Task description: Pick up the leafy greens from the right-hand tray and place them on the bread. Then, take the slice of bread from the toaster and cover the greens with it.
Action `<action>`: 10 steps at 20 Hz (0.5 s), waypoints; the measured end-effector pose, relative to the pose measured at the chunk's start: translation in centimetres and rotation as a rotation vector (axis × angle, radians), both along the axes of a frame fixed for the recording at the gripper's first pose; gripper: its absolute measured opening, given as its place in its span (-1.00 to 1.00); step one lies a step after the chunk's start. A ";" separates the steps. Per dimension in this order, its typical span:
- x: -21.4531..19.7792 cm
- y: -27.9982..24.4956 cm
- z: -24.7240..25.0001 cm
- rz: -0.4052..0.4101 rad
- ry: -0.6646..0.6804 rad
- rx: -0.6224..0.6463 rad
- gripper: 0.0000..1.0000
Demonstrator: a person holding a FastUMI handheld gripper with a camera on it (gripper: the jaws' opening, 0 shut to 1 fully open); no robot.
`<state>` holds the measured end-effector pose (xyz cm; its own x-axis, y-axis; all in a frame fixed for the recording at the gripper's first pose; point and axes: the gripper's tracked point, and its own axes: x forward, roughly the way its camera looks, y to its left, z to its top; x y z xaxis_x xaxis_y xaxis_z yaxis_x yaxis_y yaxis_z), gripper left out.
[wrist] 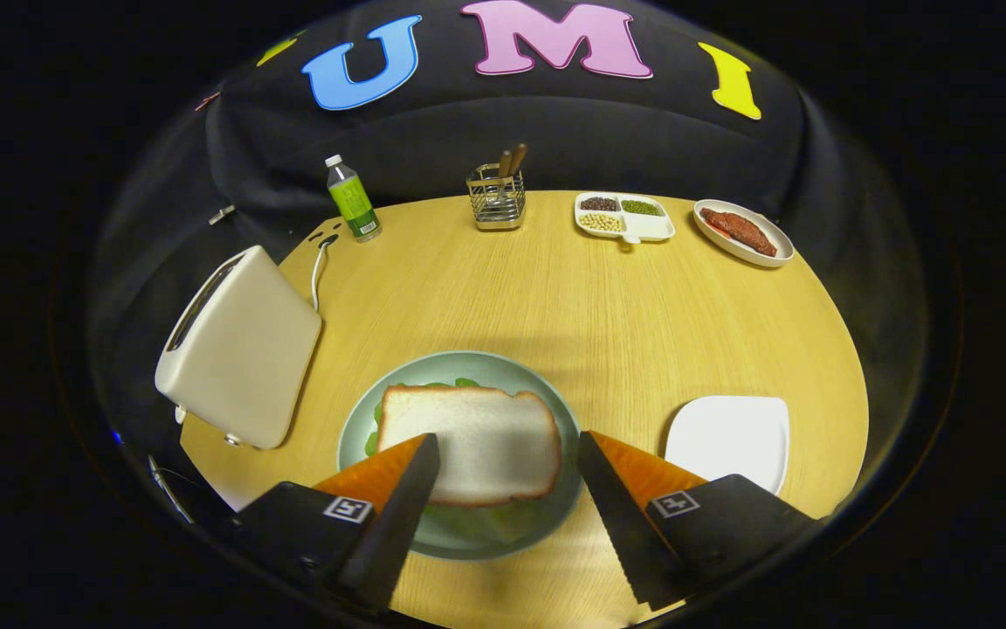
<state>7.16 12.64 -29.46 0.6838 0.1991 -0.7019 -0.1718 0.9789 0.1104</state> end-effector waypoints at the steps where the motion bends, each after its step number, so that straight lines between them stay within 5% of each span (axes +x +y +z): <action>1: 0.0 -0.3 0.6 -0.002 -0.017 -0.009 0.99; 10: -0.3 -3.6 11.6 -0.014 -0.268 -0.011 0.98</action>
